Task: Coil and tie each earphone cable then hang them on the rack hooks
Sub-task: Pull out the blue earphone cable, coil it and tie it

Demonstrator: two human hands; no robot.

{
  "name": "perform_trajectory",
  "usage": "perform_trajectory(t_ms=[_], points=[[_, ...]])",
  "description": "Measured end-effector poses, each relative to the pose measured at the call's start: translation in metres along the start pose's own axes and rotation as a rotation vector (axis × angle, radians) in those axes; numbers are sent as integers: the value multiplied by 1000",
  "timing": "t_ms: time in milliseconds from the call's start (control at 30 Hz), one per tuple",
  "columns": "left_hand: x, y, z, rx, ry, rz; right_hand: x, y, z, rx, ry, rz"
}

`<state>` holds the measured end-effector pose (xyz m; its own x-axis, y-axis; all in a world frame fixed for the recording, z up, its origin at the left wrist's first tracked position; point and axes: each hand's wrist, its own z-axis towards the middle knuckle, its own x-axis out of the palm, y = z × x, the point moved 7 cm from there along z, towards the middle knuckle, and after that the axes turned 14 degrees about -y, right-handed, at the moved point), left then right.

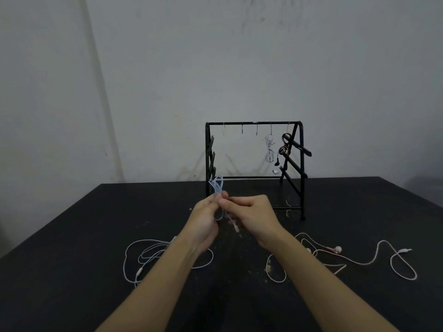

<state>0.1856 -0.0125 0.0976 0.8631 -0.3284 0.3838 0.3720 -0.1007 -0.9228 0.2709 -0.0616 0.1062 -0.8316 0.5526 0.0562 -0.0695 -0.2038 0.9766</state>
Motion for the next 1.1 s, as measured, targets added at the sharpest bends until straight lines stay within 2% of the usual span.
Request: perform_trajectory(t_ms=[167,433,633,700,767,833,1000,1100], points=[[0,-3,0,-44,-25,-66,-3,4,2,-98,-27,-180],[-4,-7,3,-72,-33,-142,0,1,1,-91,8,-156],[-5,-10,7,-46,-85,-143,-3,-1,0,-96,33,-297],[-4,-12,6,-31,-74,-144,-4,1,-3,-108,62,-353],[0,-11,5,-20,-14,-132,-10,6,-2,-141,21,-365],[2,-10,3,42,40,-3,-19,10,3,-174,-70,-345],[3,-16,3,275,25,452,-27,14,4,-205,-241,-250],[10,-14,-2,445,95,760,-19,11,2,-185,-134,-190]])
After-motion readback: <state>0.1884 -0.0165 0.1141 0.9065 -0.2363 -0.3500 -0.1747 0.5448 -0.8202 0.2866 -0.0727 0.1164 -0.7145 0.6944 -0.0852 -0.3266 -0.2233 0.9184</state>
